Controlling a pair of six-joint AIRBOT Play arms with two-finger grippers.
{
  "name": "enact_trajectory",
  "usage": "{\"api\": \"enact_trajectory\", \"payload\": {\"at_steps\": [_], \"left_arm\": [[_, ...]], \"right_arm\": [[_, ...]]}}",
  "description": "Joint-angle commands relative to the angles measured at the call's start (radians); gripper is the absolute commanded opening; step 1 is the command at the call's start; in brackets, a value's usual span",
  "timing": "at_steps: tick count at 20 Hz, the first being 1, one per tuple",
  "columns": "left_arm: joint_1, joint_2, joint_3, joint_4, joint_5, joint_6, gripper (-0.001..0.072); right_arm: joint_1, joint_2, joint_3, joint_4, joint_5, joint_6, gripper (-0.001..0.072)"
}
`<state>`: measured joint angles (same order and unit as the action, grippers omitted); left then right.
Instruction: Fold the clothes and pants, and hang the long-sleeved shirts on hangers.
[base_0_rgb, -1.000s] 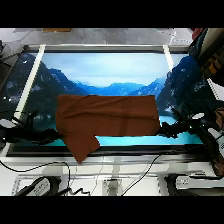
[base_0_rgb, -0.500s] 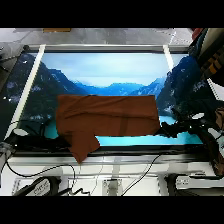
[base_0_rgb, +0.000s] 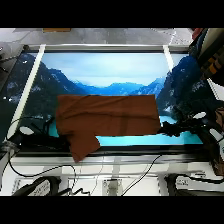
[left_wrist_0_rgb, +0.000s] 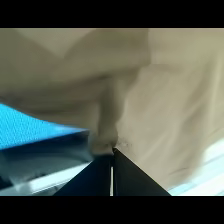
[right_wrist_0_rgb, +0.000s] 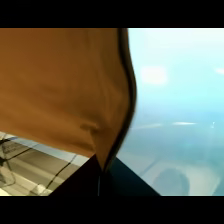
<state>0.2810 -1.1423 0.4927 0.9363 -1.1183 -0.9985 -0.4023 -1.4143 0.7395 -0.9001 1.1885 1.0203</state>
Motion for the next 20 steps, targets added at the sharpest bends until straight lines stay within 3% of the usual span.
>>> {"api": "enact_trajectory", "payload": {"at_steps": [1, 6, 10, 13, 20], "left_arm": [[-0.005, 0.039, 0.118, -0.006, -0.080, 0.008, 0.0018], [-0.005, 0.137, 0.308, -0.023, -0.065, 0.008, 0.0018], [-0.005, 0.183, 0.356, -0.033, 0.162, 0.000, 0.0018], [-0.010, 0.165, 0.355, -0.062, 0.360, -0.034, 0.0018], [-0.060, -0.021, 0.355, -0.225, 0.760, -0.034, 0.0018]], "right_arm": [[0.000, 0.089, 0.000, 0.053, 0.019, -0.022, 0.0014], [0.000, 0.216, 0.000, 0.257, 0.016, -0.072, 0.0014], [0.070, 0.259, 0.000, 0.427, -0.053, -0.071, 0.0014], [0.200, 0.259, 0.000, 0.510, -0.301, -0.059, 0.0014], [0.465, 0.245, 0.000, 0.542, -1.094, 0.040, 0.0013]]}}
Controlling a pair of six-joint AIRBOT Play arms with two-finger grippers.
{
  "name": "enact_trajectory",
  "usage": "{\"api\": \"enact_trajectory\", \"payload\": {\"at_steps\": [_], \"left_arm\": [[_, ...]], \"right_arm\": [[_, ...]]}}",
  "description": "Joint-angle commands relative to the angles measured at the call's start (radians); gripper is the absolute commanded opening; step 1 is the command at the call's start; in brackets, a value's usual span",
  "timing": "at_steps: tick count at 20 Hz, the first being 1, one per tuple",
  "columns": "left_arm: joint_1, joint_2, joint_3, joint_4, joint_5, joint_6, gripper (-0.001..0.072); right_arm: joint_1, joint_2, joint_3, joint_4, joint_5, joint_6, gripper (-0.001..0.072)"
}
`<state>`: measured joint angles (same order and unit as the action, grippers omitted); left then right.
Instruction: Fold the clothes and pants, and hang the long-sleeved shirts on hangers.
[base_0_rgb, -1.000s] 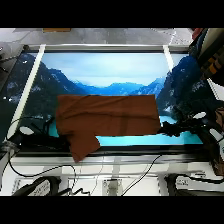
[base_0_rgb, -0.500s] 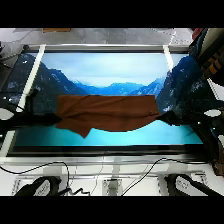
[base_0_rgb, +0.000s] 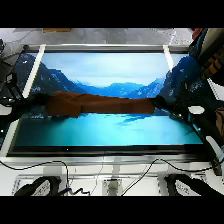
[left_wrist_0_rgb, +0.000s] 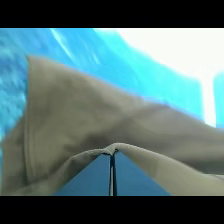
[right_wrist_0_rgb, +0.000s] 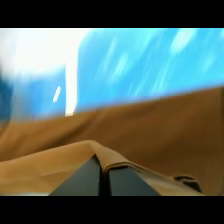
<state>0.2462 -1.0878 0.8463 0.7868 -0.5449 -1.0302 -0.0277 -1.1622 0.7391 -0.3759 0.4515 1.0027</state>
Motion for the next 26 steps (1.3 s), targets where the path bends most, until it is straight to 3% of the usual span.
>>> {"api": "enact_trajectory", "payload": {"at_steps": [1, 9, 10, 11, 12, 13, 17, 22, 26], "left_arm": [[-0.047, -0.116, 0.002, -0.082, 0.217, -0.002, 0.0018], [-0.227, -0.337, 0.009, -0.082, 0.537, -0.002, 0.0021], [-0.237, -0.341, 0.009, -0.082, 0.543, -0.002, 0.0095], [-0.239, -0.338, 0.009, -0.082, 0.526, -0.002, 0.0339], [-0.239, -0.336, 0.009, -0.082, 0.514, -0.002, 0.0613], [-0.238, -0.329, 0.009, -0.081, 0.491, -0.002, 0.0693], [-0.159, -0.242, 0.009, -0.081, 0.346, -0.002, 0.0692], [0.080, -0.216, 0.010, -0.081, -0.100, -0.018, 0.0694], [0.174, -0.276, 0.010, -0.081, -0.275, -0.038, 0.0708]], "right_arm": [[0.110, -0.021, 0.005, 0.018, -0.420, 0.071, 0.0013], [0.127, -0.311, 0.193, 0.011, -0.428, 0.069, 0.0020], [0.127, -0.333, 0.212, -0.011, -0.402, 0.069, 0.0157], [0.127, -0.345, 0.225, -0.044, -0.386, 0.069, 0.0383], [0.127, -0.347, 0.230, -0.060, -0.381, 0.069, 0.0455], [0.126, -0.344, 0.234, -0.072, -0.370, 0.069, 0.0455], [0.088, -0.322, 0.235, -0.087, -0.282, 0.069, 0.0455], [0.005, -0.319, 0.235, -0.130, -0.134, 0.069, 0.0454], [-0.018, -0.319, 0.235, -0.135, -0.092, 0.069, 0.0453]]}}
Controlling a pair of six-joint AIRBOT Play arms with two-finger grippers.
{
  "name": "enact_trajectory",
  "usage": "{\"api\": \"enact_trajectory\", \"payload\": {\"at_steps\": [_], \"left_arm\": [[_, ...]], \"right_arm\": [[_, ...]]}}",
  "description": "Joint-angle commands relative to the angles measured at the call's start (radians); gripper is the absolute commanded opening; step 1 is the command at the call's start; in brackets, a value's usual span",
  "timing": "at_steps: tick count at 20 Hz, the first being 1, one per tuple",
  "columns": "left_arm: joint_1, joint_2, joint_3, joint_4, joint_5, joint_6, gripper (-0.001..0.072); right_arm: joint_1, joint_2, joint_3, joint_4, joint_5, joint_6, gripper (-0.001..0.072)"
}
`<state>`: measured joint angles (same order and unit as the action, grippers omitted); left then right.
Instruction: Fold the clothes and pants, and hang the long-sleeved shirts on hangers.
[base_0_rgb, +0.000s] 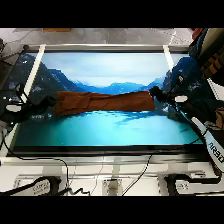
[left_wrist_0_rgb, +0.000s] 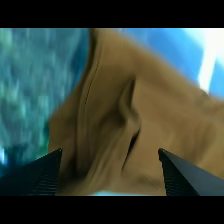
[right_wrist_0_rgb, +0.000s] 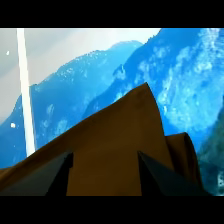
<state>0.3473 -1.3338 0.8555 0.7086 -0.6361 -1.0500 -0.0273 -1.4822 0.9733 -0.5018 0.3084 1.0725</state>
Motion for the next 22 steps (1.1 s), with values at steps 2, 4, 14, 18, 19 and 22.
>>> {"api": "enact_trajectory", "payload": {"at_steps": [2, 4, 14, 18, 19, 22], "left_arm": [[0.074, -0.071, 0.001, -0.008, -0.195, -0.019, 0.0708], [0.071, -0.121, 0.001, -0.080, -0.194, -0.019, 0.0708], [-0.008, -0.252, 0.006, -0.493, -0.100, 0.247, 0.0708], [-0.100, -0.252, 0.023, -0.493, 0.082, 0.246, 0.0534], [-0.119, -0.252, 0.034, -0.492, 0.112, 0.247, 0.0359], [-0.144, -0.252, 0.112, -0.430, 0.116, 0.251, 0.0017]], "right_arm": [[-0.018, 0.001, 0.001, -0.010, 0.061, -0.001, 0.0453], [-0.018, 0.001, 0.001, -0.009, 0.074, -0.001, 0.0452], [-0.016, 0.001, 0.001, -0.006, 0.153, -0.001, 0.0451], [-0.016, 0.001, 0.001, -0.007, 0.180, -0.001, 0.0448], [-0.016, 0.001, 0.001, -0.007, 0.182, -0.001, 0.0443], [-0.016, 0.001, 0.015, -0.024, 0.227, -0.019, 0.0442]]}}
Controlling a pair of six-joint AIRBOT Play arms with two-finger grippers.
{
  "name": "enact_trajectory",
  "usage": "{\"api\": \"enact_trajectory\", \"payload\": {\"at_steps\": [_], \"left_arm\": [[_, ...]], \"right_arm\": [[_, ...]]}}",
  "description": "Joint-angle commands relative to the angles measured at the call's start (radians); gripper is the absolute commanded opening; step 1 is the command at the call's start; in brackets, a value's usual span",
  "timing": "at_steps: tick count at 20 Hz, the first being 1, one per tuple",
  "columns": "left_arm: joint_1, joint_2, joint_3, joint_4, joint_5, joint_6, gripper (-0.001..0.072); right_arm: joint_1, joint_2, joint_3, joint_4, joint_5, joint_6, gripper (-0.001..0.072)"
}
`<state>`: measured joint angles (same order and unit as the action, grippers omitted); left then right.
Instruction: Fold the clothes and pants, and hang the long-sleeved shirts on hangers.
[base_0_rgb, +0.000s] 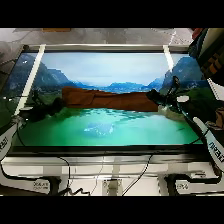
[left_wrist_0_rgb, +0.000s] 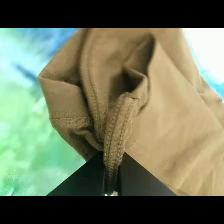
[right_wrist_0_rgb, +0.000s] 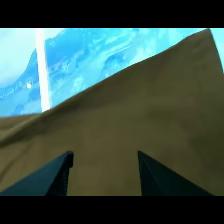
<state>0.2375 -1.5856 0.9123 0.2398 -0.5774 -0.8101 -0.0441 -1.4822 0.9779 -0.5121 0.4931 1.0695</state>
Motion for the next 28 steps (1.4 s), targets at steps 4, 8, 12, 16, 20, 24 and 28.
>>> {"api": "enact_trajectory", "payload": {"at_steps": [4, 8, 12, 16, 20, 24, 28], "left_arm": [[-0.050, 0.020, 0.225, 0.228, -0.101, 0.010, 0.0015], [-0.087, 0.081, 0.355, 0.345, -0.288, 0.010, 0.0015], [-0.124, 0.185, 0.417, 0.375, -0.408, 0.002, 0.0015], [-0.126, 0.319, 0.423, 0.382, -0.490, 0.003, 0.0015], [-0.126, 0.428, 0.423, 0.396, -0.497, 0.008, 0.0017], [-0.128, 0.454, 0.422, 0.456, -0.573, 0.006, 0.0018], [-0.197, 0.429, 0.421, 0.457, -0.594, 0.007, 0.0018]], "right_arm": [[0.002, 0.001, 0.111, -0.045, 0.126, -0.034, 0.0183], [0.063, -0.009, 0.215, -0.051, 0.031, -0.034, 0.0014], [0.209, -0.094, 0.319, -0.065, 0.011, -0.029, 0.0013], [0.378, -0.253, 0.428, -0.098, 0.064, 0.097, 0.0013], [0.530, -0.404, 0.503, -0.094, 0.166, 0.202, 0.0013], [0.661, -0.432, 0.544, -0.094, 0.222, 0.238, 0.0013], [0.705, -0.431, 0.555, -0.097, 0.243, 0.238, 0.0013]]}}
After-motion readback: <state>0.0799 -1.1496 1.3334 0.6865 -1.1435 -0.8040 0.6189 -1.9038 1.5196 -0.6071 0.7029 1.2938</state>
